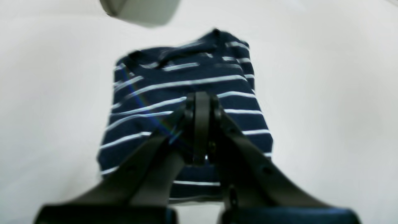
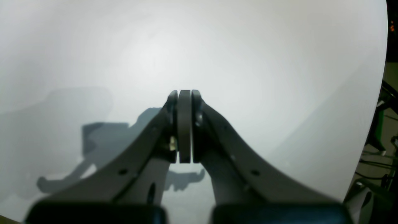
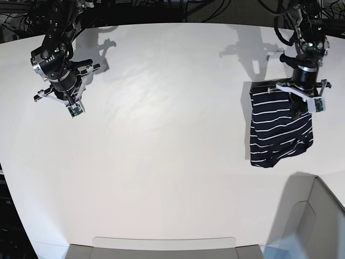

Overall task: Fold the T-shirt properly
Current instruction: 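Open the left gripper and lift it off the bundle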

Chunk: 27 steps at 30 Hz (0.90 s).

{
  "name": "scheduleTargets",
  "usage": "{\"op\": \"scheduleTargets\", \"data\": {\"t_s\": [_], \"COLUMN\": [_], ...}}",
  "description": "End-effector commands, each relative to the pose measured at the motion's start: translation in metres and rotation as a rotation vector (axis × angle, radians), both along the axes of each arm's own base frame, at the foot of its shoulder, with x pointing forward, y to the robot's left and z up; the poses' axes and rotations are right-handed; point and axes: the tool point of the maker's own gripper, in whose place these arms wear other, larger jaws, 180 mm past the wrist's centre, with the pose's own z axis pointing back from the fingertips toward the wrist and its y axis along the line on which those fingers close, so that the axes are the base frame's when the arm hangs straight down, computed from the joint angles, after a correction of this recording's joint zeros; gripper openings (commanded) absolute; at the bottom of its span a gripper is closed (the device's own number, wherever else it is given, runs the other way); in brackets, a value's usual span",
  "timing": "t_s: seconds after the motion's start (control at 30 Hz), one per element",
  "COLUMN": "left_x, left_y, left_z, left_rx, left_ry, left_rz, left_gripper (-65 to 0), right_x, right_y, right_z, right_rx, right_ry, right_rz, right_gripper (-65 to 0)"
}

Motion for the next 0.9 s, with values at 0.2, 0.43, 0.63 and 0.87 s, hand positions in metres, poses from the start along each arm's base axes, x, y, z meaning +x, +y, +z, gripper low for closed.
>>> {"op": "scheduleTargets", "data": {"t_s": [0.2,0.43,0.63,0.87], "left_x": [-0.002,-0.015,-0.031,-0.053], "left_y": [0.001,-0.006,-0.013,-0.016], "left_z": [0.008,-0.002,-0.003,-0.020], "left_rx": [0.017,-0.008,-0.003,-0.029], "left_ry": [-0.028,0.001,0.027,0.087], "left_rz": [-0.009,-0.007,-0.024,-0.002], "left_gripper": [-65.0,-65.0,-65.0,-65.0], "right_x": [-0.007,-0.013,-0.018,-0.027], "right_y": [0.002,0.006,0.007,0.010], "right_z": [0.002,-0.003,-0.006,-0.012], "right_rx": [0.001,0.014,0.020,0.028], "right_ry": [-0.008,0.007,0.020,0.045], "right_rz": [0.019,0.013,0.014,0.009], "right_gripper": [-65.0,-65.0,-65.0,-65.0]}}
